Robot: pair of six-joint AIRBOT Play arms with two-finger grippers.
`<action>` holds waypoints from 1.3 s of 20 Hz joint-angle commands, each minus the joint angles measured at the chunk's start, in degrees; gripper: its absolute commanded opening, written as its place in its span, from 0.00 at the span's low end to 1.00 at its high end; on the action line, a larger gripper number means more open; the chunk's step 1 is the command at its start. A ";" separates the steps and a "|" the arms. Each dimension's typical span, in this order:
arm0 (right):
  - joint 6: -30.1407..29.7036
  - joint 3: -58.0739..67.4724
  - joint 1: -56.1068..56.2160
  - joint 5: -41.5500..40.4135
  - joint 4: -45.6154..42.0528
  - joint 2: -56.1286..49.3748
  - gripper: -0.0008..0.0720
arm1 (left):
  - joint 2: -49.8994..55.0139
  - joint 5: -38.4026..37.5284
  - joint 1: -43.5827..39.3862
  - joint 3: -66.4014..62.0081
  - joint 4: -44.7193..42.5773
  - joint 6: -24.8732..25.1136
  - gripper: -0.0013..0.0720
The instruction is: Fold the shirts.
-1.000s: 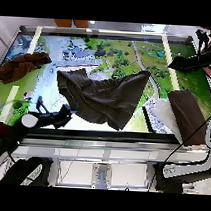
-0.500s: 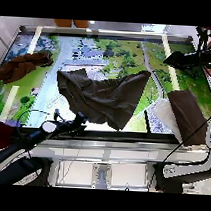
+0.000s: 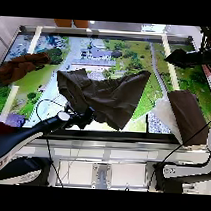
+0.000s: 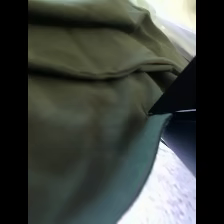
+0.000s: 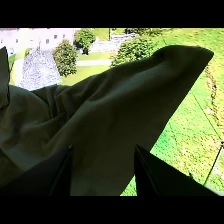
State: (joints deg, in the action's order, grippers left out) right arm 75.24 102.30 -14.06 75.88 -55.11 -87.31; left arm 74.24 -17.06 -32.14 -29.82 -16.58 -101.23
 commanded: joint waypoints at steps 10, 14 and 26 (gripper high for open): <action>1.73 -33.11 14.60 13.94 -2.78 0.48 0.58 | 0.04 -1.07 5.03 -1.55 0.24 5.64 0.04; 3.63 -46.03 18.64 9.25 3.13 0.48 0.64 | 0.04 -1.46 5.01 -1.55 0.24 8.17 0.04; 8.20 -54.01 28.46 -12.50 10.10 -1.38 0.64 | 0.04 -3.17 5.01 -1.55 0.24 8.50 0.04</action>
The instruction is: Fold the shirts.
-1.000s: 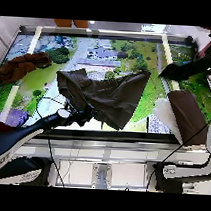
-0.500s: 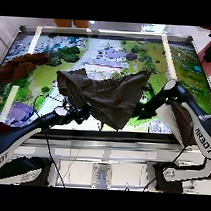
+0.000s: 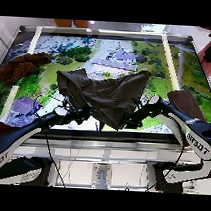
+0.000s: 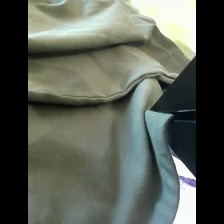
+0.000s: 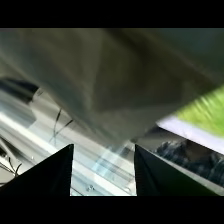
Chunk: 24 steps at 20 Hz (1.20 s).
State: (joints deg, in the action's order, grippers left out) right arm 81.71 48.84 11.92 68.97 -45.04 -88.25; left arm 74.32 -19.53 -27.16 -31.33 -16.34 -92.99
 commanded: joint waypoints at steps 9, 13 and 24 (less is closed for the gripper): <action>-3.78 1.73 1.62 -12.00 5.22 2.45 0.05 | -1.18 -0.61 0.85 -0.04 -0.07 1.84 0.04; -5.07 8.72 -1.64 -4.46 4.61 9.94 0.05 | -5.75 -4.46 8.35 -0.02 -2.38 6.47 0.04; -4.98 29.62 -7.80 -8.37 -7.30 18.62 0.05 | -41.42 -23.43 22.95 -0.52 -24.87 5.22 0.03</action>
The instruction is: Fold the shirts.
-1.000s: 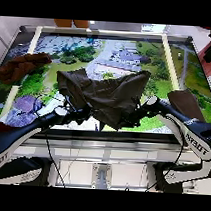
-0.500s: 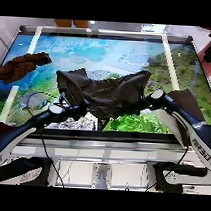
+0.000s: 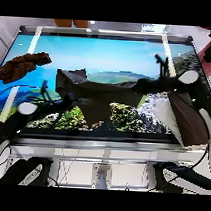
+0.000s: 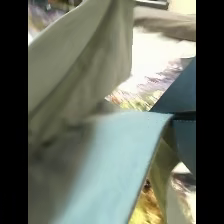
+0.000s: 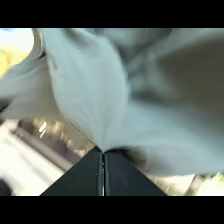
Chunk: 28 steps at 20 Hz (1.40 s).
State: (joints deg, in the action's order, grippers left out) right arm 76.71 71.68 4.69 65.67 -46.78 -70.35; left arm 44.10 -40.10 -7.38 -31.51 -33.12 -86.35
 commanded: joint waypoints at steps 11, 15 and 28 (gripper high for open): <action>11.06 19.80 -3.63 -33.35 -17.44 -17.49 0.05 | -16.79 -12.11 6.67 -0.74 -37.62 -18.93 0.03; 13.46 19.80 -3.23 -33.57 -16.55 -26.71 0.19 | -16.70 -11.93 6.67 -0.68 -38.03 -18.91 0.03; 6.19 11.67 -15.61 19.91 -29.68 -10.88 0.66 | -16.70 -10.27 6.67 -0.68 -39.39 -18.84 0.04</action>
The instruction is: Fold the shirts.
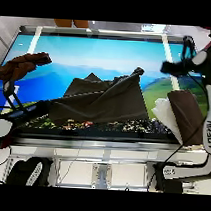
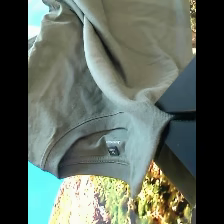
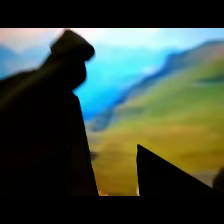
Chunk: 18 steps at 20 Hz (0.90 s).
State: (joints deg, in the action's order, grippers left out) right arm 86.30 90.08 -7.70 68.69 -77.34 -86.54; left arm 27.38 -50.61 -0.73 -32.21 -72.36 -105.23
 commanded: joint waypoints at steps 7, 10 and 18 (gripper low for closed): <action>-0.85 -45.42 -3.85 5.75 26.86 16.55 0.67 | 0.02 0.20 0.02 0.02 -0.13 0.22 0.04; -0.81 -54.86 -3.87 -6.12 33.75 16.55 0.67 | 0.02 0.17 0.02 0.02 -0.15 0.24 0.04; 3.98 -61.11 -3.85 -27.36 42.01 16.55 0.66 | 0.02 0.35 0.02 0.02 -0.13 0.22 0.04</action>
State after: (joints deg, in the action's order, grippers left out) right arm 88.33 30.72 -11.53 49.19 -38.70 -70.06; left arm 27.38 -50.30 -0.73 -32.21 -72.55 -105.03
